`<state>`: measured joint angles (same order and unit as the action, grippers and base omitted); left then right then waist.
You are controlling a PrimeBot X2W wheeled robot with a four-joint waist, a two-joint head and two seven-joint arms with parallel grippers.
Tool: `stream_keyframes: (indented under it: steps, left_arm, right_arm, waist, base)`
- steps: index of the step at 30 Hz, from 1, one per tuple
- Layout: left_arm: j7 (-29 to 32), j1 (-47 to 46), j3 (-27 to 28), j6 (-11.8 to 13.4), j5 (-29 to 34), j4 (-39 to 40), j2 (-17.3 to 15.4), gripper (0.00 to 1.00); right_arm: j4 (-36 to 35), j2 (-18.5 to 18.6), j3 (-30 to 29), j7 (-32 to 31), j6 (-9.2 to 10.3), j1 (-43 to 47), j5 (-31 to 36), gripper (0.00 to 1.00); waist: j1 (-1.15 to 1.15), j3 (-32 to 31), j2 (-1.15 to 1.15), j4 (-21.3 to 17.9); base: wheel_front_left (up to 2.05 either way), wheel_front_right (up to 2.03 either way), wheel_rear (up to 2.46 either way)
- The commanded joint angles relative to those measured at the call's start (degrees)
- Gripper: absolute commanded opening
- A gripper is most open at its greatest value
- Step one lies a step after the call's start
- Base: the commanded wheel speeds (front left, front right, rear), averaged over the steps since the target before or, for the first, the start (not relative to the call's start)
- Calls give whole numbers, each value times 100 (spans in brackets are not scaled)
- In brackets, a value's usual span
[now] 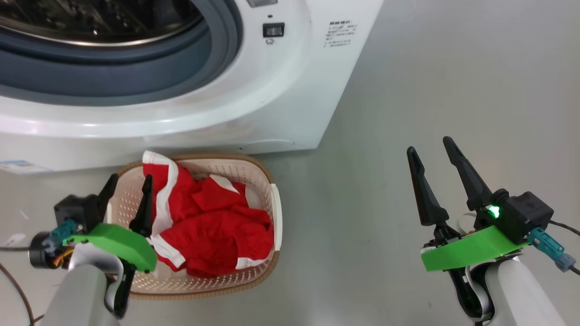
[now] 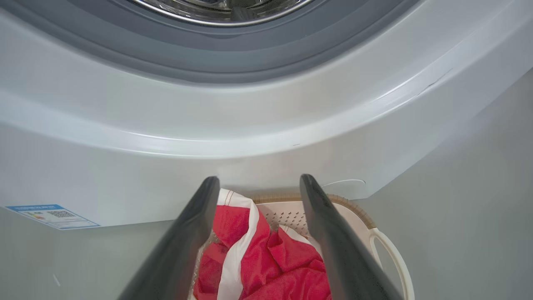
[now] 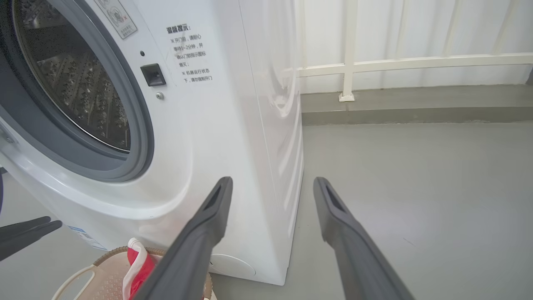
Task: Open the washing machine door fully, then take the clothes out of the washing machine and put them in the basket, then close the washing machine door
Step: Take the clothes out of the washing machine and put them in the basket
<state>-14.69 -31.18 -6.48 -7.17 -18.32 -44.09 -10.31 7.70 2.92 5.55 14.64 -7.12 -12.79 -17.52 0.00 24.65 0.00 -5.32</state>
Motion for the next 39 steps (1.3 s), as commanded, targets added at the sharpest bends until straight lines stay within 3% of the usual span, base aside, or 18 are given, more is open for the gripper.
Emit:
stream_keyframes:
  steps: [1, 20, 39]
  left_arm:
    - [-31, 197, 260, -32, 95, 231, -156, 100]
    - [-31, 1356, 1067, -32, 669, 2133, 163, 100]
    - [-31, 2449, 1463, -32, 894, 3149, 338, 100]
  right_arm:
    - [-99, -4, 73, 36, -36, 188, 62, 100]
    - [-43, -4, -117, 36, -36, 678, 149, 100]
    - [-42, 3, -249, 36, -36, 1131, 207, 100]
  waist:
    - [0, -233, 0, 77]
    - [0, -1057, 0, 217]
    - [0, -1603, 0, 272]
  base:
    - [0, 0, 0]
    - [0, 0, 0]
    - [0, 0, 0]
